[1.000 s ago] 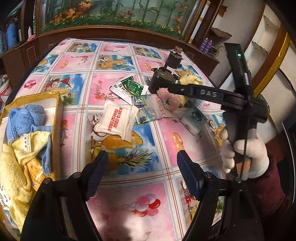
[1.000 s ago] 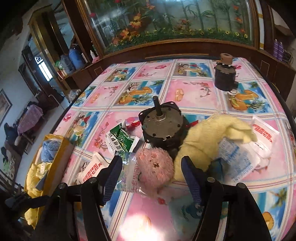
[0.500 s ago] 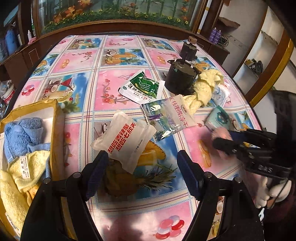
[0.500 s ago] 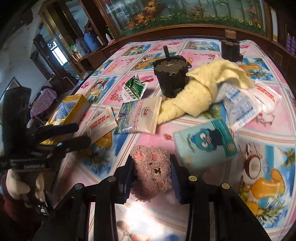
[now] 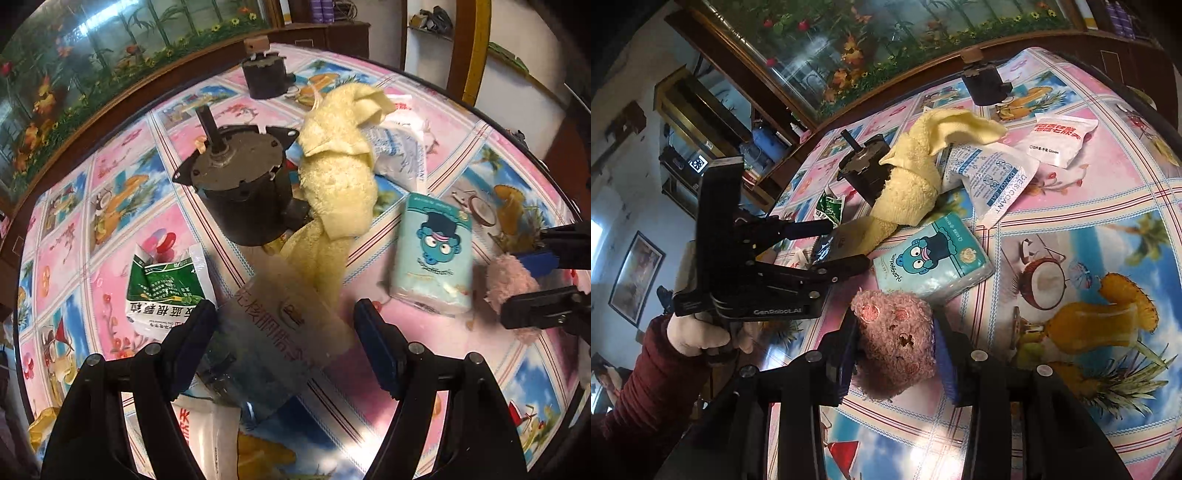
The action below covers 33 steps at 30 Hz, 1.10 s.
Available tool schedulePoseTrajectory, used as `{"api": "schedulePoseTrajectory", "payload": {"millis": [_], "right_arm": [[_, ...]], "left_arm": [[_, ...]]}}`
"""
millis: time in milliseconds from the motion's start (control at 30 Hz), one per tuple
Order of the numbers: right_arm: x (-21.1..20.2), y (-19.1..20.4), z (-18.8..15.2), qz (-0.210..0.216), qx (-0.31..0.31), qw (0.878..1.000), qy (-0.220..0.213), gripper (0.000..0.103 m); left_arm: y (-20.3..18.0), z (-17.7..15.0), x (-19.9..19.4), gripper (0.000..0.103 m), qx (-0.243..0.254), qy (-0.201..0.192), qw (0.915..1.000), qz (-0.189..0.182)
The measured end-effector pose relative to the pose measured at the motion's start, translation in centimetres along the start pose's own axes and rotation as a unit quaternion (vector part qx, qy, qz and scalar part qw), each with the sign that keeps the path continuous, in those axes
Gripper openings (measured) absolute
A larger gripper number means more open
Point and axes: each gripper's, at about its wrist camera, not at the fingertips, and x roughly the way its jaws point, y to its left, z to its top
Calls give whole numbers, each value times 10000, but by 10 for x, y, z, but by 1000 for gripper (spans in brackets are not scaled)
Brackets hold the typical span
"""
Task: Organize soft objects
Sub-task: 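Grasp the pink fuzzy ball with the right tool while the left grasps the Dole snack bag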
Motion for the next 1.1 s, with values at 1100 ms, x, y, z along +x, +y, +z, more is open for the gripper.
{"api": "schedulePoseTrajectory", "payload": {"millis": [1100], "right_arm": [[12,21,-10,-875,-753,9933,33,41]], "left_arm": [[-24,-34,-25,69,-272,-168,9978,-583]]}}
